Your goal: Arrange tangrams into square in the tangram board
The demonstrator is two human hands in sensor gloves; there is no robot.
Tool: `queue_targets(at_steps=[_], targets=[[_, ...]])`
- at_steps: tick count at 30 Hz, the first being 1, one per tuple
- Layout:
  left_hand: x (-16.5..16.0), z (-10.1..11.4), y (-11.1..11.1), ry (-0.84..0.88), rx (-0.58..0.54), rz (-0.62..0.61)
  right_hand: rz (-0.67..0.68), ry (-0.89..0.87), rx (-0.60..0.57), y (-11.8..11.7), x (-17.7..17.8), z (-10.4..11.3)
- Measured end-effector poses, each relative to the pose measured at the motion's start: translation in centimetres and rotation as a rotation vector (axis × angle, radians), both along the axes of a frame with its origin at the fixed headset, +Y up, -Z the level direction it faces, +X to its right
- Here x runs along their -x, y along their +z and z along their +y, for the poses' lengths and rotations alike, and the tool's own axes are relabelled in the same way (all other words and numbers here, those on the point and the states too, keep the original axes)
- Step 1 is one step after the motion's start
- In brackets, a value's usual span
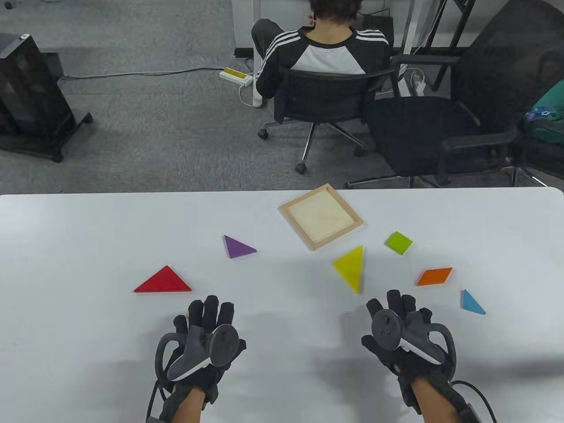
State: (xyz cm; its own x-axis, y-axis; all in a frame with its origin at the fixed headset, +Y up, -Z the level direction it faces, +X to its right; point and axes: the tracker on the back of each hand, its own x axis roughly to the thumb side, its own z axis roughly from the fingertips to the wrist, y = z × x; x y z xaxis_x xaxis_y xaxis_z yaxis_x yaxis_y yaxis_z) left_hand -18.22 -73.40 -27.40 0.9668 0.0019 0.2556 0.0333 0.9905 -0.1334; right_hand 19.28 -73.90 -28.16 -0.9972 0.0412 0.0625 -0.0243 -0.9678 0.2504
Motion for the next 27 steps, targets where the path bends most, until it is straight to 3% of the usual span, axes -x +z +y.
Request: queue_targets(at_steps=[9, 16, 22, 27], targets=[[-0.1, 0.2, -0.2, 0.003, -0.001, -0.006, 0.007, -0.004, -0.055, -0.2, 0.0, 0.5], [-0.1, 0.8, -0.9, 0.003, -0.024, -0.022, 0.037, -0.021, -0.177, -1.2, 0.3, 2.6], [0.1, 1.2, -1.1, 0.023, -0.024, -0.018, 0.041, -0.016, -0.251, -3.1, 0.2, 4.5], [0.4, 1.3, -1.2, 0.026, -0.01, -0.016, 0.059, 0.005, -0.282, -6.1, 0.7, 5.2]])
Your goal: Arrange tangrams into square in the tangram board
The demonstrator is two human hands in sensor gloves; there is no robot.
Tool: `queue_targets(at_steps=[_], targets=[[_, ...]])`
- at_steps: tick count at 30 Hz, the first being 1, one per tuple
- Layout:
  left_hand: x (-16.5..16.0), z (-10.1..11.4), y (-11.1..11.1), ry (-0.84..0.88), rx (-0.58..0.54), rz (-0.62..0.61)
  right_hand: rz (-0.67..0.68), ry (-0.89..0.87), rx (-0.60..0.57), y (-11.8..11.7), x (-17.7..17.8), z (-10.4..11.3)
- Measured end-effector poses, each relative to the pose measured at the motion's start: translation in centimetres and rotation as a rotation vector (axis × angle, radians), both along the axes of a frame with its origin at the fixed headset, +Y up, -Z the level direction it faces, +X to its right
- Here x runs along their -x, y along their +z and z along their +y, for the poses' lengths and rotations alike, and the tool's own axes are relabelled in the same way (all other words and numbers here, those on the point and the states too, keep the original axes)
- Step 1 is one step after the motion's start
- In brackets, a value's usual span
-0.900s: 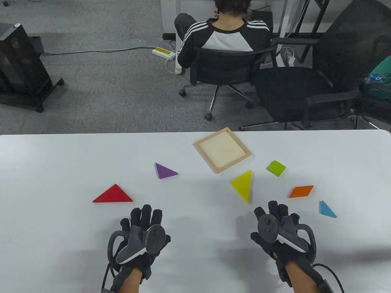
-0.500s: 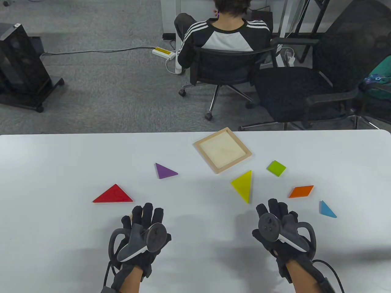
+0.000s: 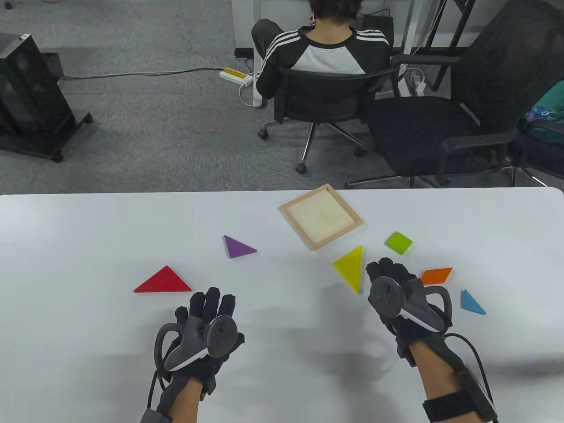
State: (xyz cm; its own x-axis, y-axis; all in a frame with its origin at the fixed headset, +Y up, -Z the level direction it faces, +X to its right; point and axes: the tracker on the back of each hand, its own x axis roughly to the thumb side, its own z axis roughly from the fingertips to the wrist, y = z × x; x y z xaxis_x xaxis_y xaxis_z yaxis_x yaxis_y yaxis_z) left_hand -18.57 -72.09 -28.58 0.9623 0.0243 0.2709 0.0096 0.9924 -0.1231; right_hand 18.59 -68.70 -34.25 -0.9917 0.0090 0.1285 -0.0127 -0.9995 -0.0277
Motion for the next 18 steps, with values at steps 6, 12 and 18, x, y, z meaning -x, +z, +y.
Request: queue_targets(at_steps=[6, 12, 18], targets=[[0.7, 0.0, 0.0, 0.012, 0.013, 0.028, 0.02, 0.03, -0.007, -4.4, 1.6, 0.7], [1.1, 0.4, 0.0, 0.105, 0.022, 0.018, 0.007, -0.019, 0.028, -8.5, 3.4, 0.9], [1.3, 0.5, -0.1, 0.121, 0.022, 0.026, -0.074, -0.092, 0.082, -11.9, 4.2, 0.1]])
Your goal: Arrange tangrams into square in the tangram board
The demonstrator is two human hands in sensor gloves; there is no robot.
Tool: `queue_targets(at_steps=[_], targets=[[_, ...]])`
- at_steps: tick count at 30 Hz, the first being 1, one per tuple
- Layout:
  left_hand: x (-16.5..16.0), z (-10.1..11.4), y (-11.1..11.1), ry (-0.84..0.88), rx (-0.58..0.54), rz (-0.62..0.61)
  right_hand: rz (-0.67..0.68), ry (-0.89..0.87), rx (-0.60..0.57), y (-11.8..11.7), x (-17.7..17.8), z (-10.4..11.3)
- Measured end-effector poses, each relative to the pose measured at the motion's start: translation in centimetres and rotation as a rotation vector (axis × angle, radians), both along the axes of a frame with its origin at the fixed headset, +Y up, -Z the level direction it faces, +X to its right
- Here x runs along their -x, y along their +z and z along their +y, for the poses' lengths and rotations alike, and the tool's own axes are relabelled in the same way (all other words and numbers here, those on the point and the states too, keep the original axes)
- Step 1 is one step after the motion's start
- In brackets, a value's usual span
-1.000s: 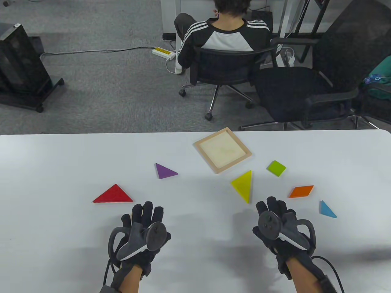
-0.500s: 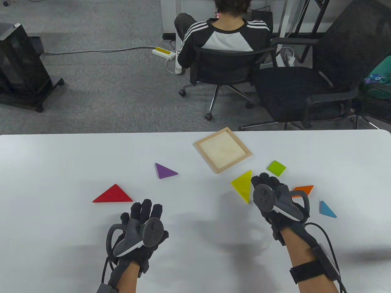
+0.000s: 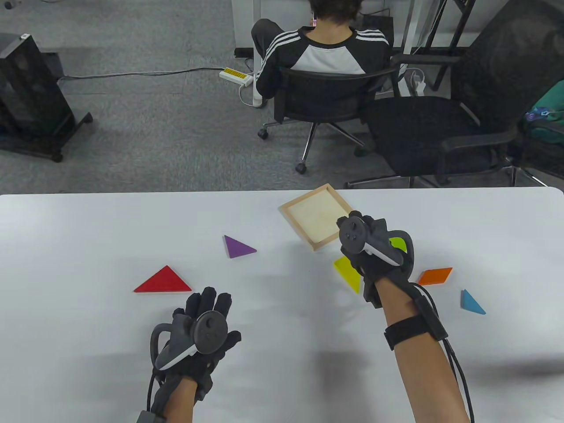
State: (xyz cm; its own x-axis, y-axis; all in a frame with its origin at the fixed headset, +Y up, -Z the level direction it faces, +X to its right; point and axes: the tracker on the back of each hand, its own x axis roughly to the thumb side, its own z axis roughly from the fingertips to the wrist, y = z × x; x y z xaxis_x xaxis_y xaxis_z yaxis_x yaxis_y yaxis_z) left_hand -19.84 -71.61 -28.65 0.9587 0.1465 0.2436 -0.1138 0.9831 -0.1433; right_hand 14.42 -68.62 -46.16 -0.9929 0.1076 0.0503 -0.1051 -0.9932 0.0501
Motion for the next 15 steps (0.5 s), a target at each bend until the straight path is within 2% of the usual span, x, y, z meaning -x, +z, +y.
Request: queue_targets(at_steps=[5, 8, 15], targets=[[0.2, -0.3, -0.3, 0.023, 0.018, 0.002, -0.063, -0.056, 0.081, -2.1, 0.5, -1.8], [0.2, -0.5, -0.4, 0.027, 0.031, -0.001, -0.077, -0.08, 0.164, -3.4, 1.2, -4.2], [0.2, -0.8, -0.4, 0.031, 0.049, -0.011, -0.111, -0.007, 0.267, -5.2, 3.1, -7.9]])
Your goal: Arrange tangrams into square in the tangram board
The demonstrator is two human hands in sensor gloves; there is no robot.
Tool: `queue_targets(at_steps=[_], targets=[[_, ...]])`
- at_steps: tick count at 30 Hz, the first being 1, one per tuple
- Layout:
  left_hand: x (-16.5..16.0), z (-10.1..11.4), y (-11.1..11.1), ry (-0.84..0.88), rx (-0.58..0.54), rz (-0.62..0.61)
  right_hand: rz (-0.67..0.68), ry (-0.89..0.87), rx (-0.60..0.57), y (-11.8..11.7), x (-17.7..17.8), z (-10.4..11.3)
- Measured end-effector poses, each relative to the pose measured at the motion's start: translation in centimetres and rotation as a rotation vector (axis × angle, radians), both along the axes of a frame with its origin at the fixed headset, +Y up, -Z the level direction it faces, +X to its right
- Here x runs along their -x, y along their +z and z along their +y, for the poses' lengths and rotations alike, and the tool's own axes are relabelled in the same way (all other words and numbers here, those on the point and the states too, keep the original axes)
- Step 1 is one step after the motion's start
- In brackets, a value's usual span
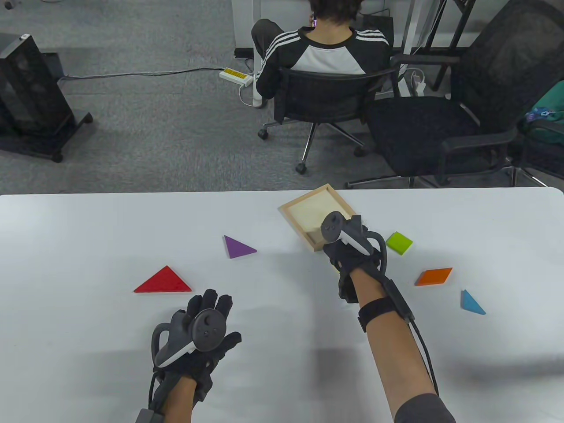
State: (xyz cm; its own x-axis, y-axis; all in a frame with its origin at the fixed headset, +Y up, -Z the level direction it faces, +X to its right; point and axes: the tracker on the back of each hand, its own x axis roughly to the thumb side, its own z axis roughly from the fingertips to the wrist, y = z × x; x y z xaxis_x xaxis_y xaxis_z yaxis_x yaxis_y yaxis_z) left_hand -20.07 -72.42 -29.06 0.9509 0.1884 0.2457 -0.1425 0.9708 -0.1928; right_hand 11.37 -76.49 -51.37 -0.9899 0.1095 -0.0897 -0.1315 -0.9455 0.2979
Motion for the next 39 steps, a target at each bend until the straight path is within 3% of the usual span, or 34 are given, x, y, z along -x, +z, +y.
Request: queue_targets(at_steps=[10, 24, 33, 39], targets=[[0.8, -0.2, -0.2, 0.04, 0.029, 0.012, -0.029, 0.038, 0.06, -1.5, 1.2, -1.7], [1.1, -0.5, -0.3, 0.049, 0.043, 0.01, -0.065, 0.097, 0.008, -2.4, 1.9, -1.9], [1.3, -0.5, -0.3, 0.058, 0.031, 0.017, 0.039, 0.183, -0.079, -1.3, 2.2, -2.4], [1.7, -0.5, -0.3, 0.059, 0.02, 0.028, 0.071, 0.136, -0.156, -0.4, 2.2, -1.0]])
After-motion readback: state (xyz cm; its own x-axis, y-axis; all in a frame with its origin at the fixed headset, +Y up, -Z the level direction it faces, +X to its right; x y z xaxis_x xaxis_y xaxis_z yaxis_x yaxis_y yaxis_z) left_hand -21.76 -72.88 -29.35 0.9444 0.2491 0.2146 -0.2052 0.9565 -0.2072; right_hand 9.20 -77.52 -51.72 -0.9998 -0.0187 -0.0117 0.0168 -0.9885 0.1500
